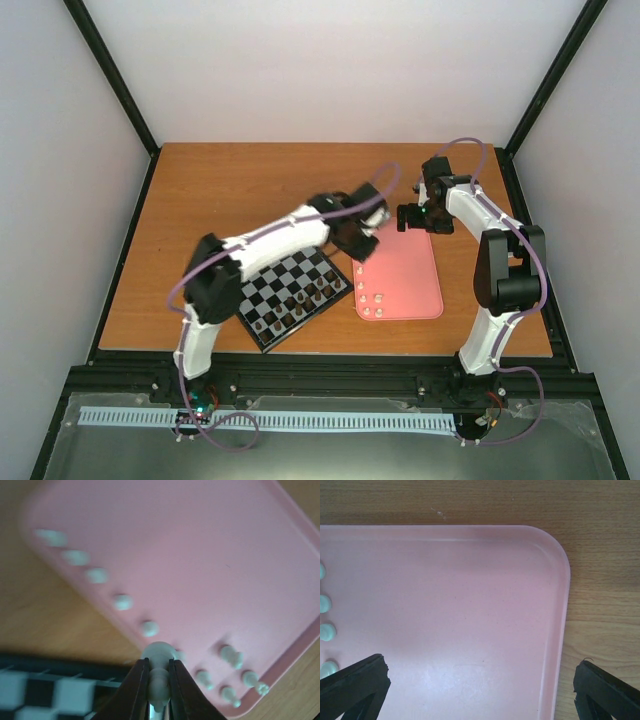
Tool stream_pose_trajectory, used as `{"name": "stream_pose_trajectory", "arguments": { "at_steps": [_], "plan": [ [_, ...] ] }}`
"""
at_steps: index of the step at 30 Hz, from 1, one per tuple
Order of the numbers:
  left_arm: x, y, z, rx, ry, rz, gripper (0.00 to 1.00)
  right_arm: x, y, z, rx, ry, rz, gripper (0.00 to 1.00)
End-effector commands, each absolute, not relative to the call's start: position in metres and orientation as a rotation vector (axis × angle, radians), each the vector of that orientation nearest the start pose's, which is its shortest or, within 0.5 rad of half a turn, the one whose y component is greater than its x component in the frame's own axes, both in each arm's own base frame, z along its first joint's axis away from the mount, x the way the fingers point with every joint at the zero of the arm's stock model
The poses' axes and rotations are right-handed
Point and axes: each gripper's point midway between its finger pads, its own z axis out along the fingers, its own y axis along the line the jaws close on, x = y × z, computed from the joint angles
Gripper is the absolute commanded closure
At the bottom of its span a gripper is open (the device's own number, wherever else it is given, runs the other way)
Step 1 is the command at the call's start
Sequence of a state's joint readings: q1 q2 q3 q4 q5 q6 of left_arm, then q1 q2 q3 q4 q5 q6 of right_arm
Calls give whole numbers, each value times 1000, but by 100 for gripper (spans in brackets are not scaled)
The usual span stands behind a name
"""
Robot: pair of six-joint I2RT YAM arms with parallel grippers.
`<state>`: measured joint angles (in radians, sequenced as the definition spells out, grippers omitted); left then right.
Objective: Set up the chess pieces on the board
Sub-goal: Pick up the chess piece from the storage box, then place the chess piece on the chessboard.
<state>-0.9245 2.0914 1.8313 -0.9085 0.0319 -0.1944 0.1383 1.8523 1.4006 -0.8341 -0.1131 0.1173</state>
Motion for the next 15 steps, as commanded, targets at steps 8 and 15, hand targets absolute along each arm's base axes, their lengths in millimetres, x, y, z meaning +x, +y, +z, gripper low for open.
{"name": "stream_pose_trajectory", "arguments": {
  "at_steps": [8,15],
  "plan": [
    [346,-163,184,147,2708,-147,99,410,83,81,-77,2855,249,0],
    [328,-84,157,-184,2762,-128,99,409,83,76,-81,2867,247,0]
  ]
}}
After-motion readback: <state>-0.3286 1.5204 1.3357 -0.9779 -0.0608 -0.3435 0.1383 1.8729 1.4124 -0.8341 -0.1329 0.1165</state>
